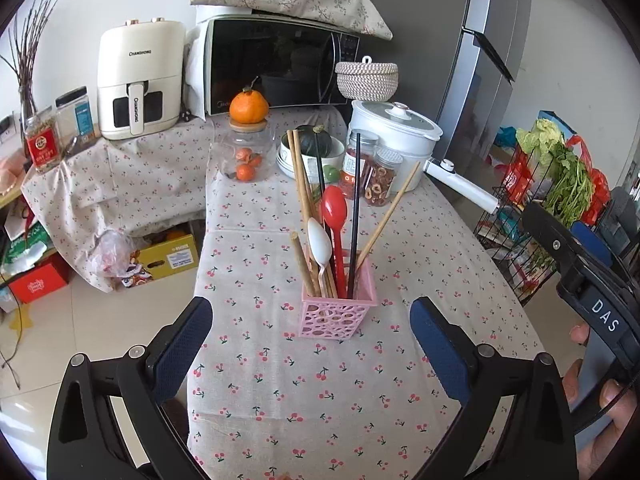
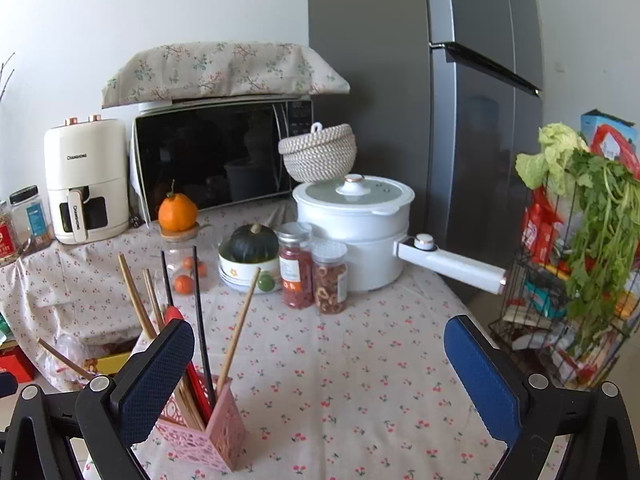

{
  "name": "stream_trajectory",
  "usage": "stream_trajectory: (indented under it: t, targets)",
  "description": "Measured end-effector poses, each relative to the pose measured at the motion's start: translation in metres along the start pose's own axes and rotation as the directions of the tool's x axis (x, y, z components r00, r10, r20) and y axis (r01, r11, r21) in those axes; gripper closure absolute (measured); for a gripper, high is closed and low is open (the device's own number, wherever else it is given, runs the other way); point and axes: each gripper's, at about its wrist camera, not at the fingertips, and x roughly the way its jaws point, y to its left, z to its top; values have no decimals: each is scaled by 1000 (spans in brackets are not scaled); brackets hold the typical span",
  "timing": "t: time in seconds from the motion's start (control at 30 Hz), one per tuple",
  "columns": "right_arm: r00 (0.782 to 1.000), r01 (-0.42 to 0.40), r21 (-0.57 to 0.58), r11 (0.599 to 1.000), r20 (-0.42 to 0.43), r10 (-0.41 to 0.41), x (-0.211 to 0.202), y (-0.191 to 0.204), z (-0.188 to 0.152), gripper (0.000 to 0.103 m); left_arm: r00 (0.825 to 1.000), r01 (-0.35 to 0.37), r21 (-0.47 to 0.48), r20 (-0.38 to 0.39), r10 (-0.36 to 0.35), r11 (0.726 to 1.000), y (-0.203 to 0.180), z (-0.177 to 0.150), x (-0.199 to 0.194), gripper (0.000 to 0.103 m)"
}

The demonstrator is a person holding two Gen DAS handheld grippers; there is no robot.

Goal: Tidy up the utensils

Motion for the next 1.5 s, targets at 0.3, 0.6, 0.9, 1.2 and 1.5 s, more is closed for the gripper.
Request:
stream_trajectory:
  t: [0.3, 0.6, 0.9, 1.2, 1.5]
  targets:
    - [991, 22, -24, 999, -130, -25, 0, -19, -12, 0, 999, -33, 63, 7, 33, 997, -21, -9, -1, 3]
    - [968, 6, -8, 1000, -252, -8, 17, -29, -26, 0, 999, -44, 86, 3, 43, 995, -31, -11, 4, 3]
    - [964, 19, -10, 1000, -265, -21, 17, -31, -28, 0, 999, -47, 93, -6, 48, 995, -34, -13, 8, 3]
    - [960, 25, -6, 1000, -278, -25, 20, -32, -29, 0, 999, -46, 92, -8, 47, 995, -34, -14, 9, 3]
    - [957, 21, -12, 1000, -289, -23, 22, -29, -31, 0, 999, -47, 92, -7, 48, 995, -34, -16, 9, 3]
